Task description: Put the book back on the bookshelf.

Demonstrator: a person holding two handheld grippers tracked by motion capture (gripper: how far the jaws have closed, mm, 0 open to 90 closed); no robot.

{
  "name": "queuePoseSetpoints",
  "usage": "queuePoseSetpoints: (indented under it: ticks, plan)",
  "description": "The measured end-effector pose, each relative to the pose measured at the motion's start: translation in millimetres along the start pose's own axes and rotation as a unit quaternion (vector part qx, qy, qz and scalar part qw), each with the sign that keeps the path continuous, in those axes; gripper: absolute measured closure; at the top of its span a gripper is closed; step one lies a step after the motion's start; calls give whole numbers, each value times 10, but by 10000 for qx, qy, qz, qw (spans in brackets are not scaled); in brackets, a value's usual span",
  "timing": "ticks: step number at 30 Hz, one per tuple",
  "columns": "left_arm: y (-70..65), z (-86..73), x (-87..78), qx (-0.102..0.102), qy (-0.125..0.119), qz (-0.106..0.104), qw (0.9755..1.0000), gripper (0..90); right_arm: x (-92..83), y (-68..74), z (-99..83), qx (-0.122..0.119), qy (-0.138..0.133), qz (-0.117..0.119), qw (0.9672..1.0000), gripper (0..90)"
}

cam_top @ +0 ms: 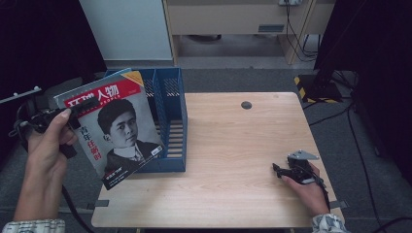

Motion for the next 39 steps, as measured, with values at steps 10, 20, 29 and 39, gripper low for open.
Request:
queuePoseSetpoints:
  ticks: [10,20,29,39]
  plan:
    - [79,32,-115,-21,-54,20,10000,860,-1,1,-1,9,3,-2,10000,299]
    - [175,59,-216,-32,-75,-61,9999,859,-1,1,-1,9,3,-1,10000,298]
    - [257,91,-298,-40,-92,52,9999,858,-1,3,-1,15,4,-9,10000,299]
    - [372,149,-427,-52,-179,308,9994,858,-2,2,-1,9,1,-8,10000,300]
Point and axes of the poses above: each handheld gripper's, and its own axes: x roughly forward along the jaws, z roughly out of its top, y roughly to its left, the point moved 7 cm from there along x, roughly forward along the jaws, and after that the axes turned 5 degrees about -z, right-handed, at the moved point
